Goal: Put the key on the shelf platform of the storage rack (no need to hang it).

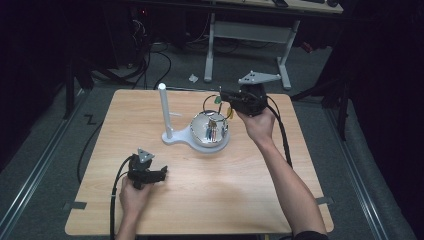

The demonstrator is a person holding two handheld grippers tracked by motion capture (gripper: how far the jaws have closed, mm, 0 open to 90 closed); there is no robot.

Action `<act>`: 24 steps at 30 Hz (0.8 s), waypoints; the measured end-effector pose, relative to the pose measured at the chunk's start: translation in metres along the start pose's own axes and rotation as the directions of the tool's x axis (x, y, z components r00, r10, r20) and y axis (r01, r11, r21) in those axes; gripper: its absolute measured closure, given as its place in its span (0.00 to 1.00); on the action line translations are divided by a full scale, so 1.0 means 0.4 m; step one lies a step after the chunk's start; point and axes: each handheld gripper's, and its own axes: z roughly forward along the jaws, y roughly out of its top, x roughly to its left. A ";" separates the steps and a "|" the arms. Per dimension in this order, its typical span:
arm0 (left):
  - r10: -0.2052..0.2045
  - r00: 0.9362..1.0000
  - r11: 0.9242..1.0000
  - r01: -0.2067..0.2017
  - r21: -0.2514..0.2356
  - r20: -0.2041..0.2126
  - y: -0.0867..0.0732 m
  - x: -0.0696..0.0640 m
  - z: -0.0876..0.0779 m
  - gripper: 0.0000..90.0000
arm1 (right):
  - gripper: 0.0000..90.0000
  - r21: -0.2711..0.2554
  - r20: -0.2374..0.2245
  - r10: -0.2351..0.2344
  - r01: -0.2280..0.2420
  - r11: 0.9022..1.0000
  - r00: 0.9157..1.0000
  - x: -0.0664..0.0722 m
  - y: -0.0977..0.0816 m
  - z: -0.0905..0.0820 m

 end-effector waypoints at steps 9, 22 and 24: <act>-0.001 1.000 1.000 0.001 0.005 0.004 -0.001 0.000 -0.001 0.19 | 0.92 0.013 0.012 0.000 -0.001 1.000 1.000 0.002 0.000 0.045; -0.001 1.000 1.000 0.001 0.004 0.003 -0.001 0.000 -0.001 0.19 | 0.92 0.025 0.017 0.046 -0.047 0.999 0.999 -0.010 -0.036 0.090; -0.002 1.000 1.000 0.002 0.005 0.003 -0.001 0.000 -0.001 0.19 | 0.92 0.031 0.022 0.044 -0.044 0.999 0.999 -0.009 -0.044 0.095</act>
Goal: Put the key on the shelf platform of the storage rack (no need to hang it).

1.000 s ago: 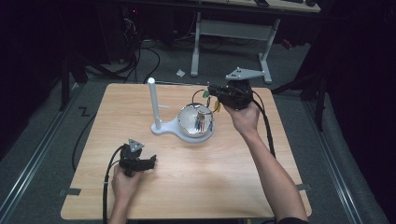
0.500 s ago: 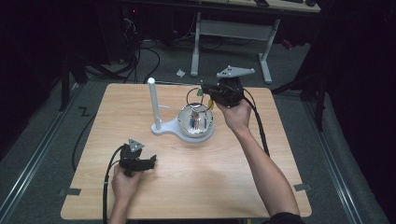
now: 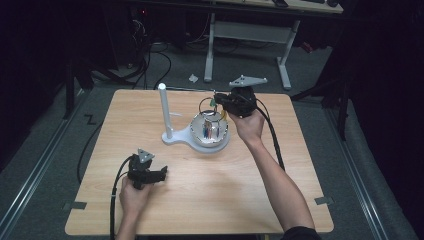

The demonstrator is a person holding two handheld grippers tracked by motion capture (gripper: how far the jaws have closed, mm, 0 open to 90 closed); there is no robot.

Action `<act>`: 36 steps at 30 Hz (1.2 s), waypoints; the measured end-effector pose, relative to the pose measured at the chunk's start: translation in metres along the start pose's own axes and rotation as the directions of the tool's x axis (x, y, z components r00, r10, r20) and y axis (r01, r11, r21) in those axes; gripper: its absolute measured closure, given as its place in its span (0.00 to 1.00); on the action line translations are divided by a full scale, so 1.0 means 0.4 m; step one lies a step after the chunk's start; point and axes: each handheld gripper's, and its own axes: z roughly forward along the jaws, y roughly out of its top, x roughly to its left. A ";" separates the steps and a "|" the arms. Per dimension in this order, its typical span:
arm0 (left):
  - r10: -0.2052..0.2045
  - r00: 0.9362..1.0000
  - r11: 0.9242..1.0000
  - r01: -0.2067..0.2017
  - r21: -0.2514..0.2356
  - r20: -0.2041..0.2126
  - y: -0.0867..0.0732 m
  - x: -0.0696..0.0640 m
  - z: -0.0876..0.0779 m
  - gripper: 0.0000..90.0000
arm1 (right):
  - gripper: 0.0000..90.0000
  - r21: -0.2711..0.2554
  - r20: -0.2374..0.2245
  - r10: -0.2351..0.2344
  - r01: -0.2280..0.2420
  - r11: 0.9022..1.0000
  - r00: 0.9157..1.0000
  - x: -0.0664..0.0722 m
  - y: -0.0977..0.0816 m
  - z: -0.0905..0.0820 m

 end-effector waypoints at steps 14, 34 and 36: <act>-0.006 1.000 1.000 0.006 -0.002 -0.004 0.000 -0.001 0.000 0.19 | 0.92 0.016 -0.018 0.019 -0.018 1.000 1.000 -0.003 -0.051 0.031; 0.009 1.000 1.000 -0.009 -0.004 0.000 0.000 0.001 0.001 0.19 | 0.92 0.061 -0.038 0.037 -0.034 0.998 0.999 0.003 -0.111 0.071; 0.006 1.000 1.000 -0.006 -0.004 0.000 0.000 0.001 0.001 0.19 | 0.92 0.068 -0.038 0.032 -0.030 0.997 0.999 0.005 -0.116 0.075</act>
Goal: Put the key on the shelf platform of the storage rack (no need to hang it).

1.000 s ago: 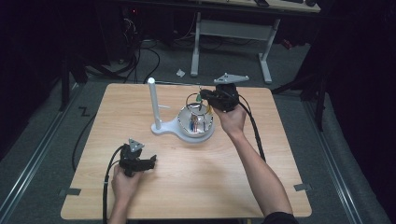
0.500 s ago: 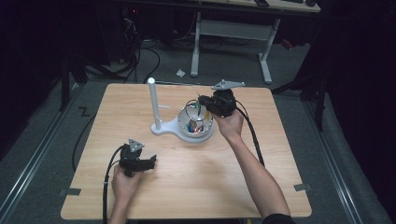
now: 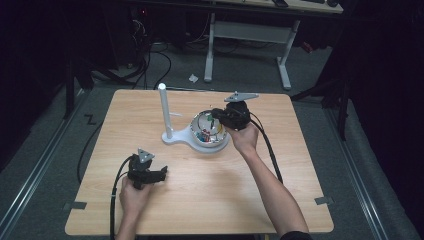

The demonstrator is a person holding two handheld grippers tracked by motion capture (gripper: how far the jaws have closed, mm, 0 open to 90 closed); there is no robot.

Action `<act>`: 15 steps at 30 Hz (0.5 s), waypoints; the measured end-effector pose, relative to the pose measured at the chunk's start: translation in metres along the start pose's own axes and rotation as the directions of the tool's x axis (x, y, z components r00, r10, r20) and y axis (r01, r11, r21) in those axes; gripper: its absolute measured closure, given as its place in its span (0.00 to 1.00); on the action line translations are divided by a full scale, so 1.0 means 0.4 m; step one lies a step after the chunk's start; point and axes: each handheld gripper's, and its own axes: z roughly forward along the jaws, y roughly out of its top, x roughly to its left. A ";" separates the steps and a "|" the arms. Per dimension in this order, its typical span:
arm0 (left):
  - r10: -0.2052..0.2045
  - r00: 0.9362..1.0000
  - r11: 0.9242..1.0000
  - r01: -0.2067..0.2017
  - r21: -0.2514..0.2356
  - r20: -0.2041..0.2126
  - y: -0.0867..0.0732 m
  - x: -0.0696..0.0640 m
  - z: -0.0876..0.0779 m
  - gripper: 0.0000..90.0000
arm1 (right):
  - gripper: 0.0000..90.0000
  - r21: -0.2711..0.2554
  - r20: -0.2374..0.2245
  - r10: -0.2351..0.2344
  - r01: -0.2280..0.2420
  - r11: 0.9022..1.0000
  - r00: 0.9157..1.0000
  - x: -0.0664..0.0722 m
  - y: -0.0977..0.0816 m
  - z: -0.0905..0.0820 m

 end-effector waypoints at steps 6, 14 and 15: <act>-0.003 1.000 1.000 0.003 0.001 0.001 0.000 0.000 0.000 0.19 | 0.91 0.022 -0.007 -0.001 0.001 1.000 1.000 0.001 -0.016 0.013; -0.004 1.000 1.000 0.004 0.003 0.001 0.000 -0.001 0.000 0.19 | 0.91 0.043 -0.016 0.019 -0.018 0.999 1.000 -0.006 -0.037 0.026; -0.005 1.000 1.000 0.005 0.003 0.001 0.000 -0.001 0.000 0.19 | 0.91 0.049 -0.019 0.022 -0.021 0.999 1.000 -0.007 -0.040 0.029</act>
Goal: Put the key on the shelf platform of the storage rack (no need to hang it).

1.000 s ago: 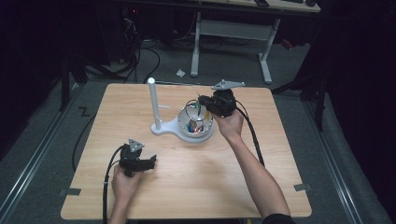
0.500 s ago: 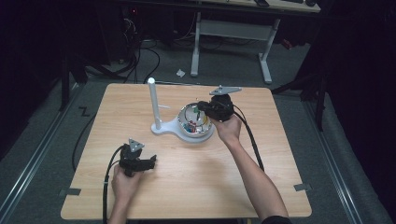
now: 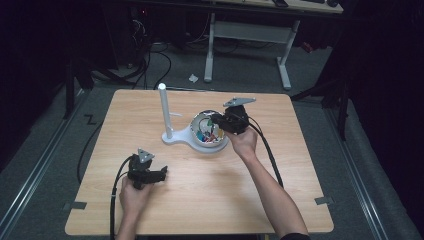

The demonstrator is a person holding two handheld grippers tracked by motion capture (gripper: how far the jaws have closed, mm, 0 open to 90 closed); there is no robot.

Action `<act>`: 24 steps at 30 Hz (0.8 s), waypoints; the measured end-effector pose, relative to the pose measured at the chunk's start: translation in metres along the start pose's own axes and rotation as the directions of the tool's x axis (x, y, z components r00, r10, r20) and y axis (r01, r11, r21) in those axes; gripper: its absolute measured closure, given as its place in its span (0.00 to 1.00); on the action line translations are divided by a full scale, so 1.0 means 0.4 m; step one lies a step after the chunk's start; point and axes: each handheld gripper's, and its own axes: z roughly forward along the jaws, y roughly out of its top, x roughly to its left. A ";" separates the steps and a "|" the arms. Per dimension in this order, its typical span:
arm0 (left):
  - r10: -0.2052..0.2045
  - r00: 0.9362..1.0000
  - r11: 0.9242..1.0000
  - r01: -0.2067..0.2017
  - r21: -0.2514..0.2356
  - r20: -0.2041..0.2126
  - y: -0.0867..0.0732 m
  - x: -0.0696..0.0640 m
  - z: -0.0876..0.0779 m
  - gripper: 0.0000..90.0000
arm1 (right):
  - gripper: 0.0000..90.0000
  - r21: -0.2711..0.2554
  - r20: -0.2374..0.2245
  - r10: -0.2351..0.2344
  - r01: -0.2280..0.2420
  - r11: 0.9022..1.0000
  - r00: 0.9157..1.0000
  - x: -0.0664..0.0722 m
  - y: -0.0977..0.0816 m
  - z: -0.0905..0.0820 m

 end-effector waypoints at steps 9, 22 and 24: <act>0.000 1.000 1.000 0.000 0.000 0.000 0.000 0.000 0.000 0.19 | 0.91 0.008 0.004 0.022 -0.022 1.000 1.000 -0.011 -0.013 0.008; 0.001 1.000 1.000 -0.001 -0.002 0.000 0.000 0.000 0.000 0.19 | 0.92 0.075 0.059 0.045 -0.049 0.996 0.997 -0.043 -0.031 0.034; 0.002 1.000 1.000 -0.002 -0.002 -0.001 0.000 0.000 0.000 0.19 | 0.94 0.096 0.071 0.034 -0.041 0.995 0.997 -0.043 -0.043 0.046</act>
